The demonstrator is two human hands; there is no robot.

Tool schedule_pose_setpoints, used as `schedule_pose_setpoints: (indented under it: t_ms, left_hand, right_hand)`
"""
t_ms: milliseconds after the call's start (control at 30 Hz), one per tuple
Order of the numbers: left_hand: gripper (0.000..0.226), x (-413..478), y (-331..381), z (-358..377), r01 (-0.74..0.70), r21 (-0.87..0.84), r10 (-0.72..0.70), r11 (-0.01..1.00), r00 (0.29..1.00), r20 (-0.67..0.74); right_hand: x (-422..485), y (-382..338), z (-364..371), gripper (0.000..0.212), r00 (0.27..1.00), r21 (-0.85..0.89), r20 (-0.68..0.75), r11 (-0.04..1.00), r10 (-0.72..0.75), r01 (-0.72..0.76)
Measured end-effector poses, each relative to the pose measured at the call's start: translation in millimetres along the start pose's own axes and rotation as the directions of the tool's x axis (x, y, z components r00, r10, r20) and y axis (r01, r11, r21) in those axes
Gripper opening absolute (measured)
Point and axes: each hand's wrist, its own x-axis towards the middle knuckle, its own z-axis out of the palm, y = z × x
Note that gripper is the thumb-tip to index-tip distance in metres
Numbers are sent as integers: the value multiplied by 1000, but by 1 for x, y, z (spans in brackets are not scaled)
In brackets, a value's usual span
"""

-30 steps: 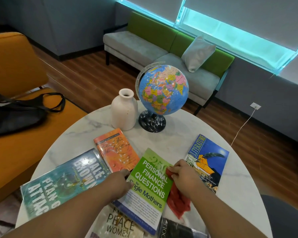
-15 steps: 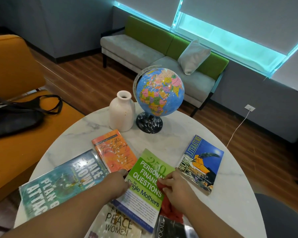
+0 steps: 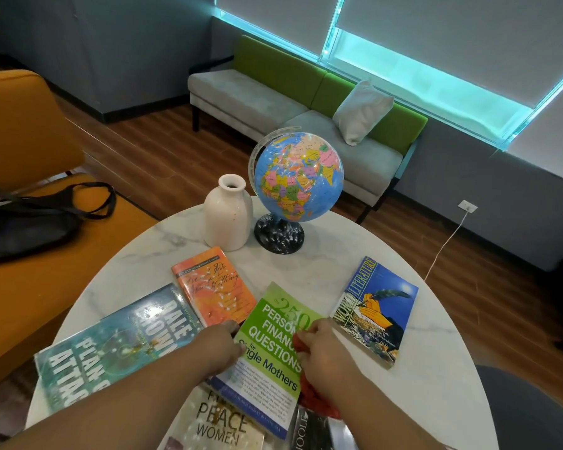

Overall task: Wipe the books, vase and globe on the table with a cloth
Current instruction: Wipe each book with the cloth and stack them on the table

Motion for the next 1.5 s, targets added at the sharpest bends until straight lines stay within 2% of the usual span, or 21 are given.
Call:
schedule_pose_setpoints:
  t_ms: [67,100,200,300,367,433,567,600,667,733,800,833,933,1000,1100,1167,1200,1267,1333,1400,1500]
  left_hand:
    - [40,0,0,-1,0,-11,1,1000,1000,4]
    - [40,0,0,-1,1,-13,-1,1000,1000,4]
    - [42,0,-1,0,1,-1,-1,1000,1000,1]
    - [41,0,0,0,-3,7,3,1000,1000,5]
    - [40,0,0,-1,-3,-9,3,1000,1000,9]
    - [41,0,0,-1,-1,-17,2,1000,1000,12]
    - [41,1,-2,0,-9,-9,10,1000,1000,10]
    - [41,0,-2,0,-10,-10,10,1000,1000,9]
    - [39,1,-2,0,-12,-16,12,1000,1000,6]
    - [37,2,-3,0,-17,-21,17,1000,1000,4]
    - [37,2,-3,1,-18,-29,19,999,1000,6]
    - [37,2,-3,1,-17,-32,17,999,1000,4]
    - [41,2,-3,1,-9,-37,9,999,1000,-3]
    - [42,2,-3,1,-7,-50,7,999,1000,-2]
    - [43,2,-4,1,-8,-63,8,998,1000,5]
    - [43,2,-4,1,-6,-47,6,999,1000,4]
    - [44,2,-3,1,-5,-44,5,999,1000,4]
    - [45,2,-4,1,-1,-46,1,999,1000,4]
    - [45,2,-4,1,2,-54,-1,999,1000,8]
    - [45,2,-4,2,4,-56,-4,998,1000,10]
    - [44,2,-2,4,-7,-37,8,999,1000,9]
  right_hand:
    - [-2,-4,2,36,994,-12,96,998,-61,62]
    - [1,1,2,27,993,32,113,999,-42,39]
    - [12,14,-6,5,996,182,-4,979,92,-90]
    - [13,9,1,23,999,137,-29,990,45,-41]
    - [7,3,8,32,997,63,60,997,-53,49]
    - [6,7,7,30,990,99,123,993,-71,59]
    - [11,12,-6,8,993,330,21,937,113,-113]
    - [11,10,-4,9,991,316,-3,941,130,-123]
    - [4,2,8,21,1000,173,0,985,1,-1]
    - [-5,-1,18,33,980,54,128,988,-153,148]
    - [-6,10,16,26,960,86,170,974,-222,210]
    - [-1,20,15,19,961,112,129,966,-245,232]
    - [18,39,1,12,994,35,-65,995,-90,92]
    - [30,38,1,14,998,16,-60,1000,19,-18]
    - [29,20,7,30,995,-174,10,980,-98,98]
    - [28,18,8,12,988,-113,43,982,-148,152]
    - [28,20,3,8,992,-62,14,990,-129,130]
    - [38,28,-4,6,991,-118,-83,989,-102,92]
    - [44,26,-5,19,995,-43,-93,999,-35,31]
    - [41,16,1,28,994,-91,-32,990,-106,103]
    - [37,17,1,26,995,-50,5,994,-100,101]
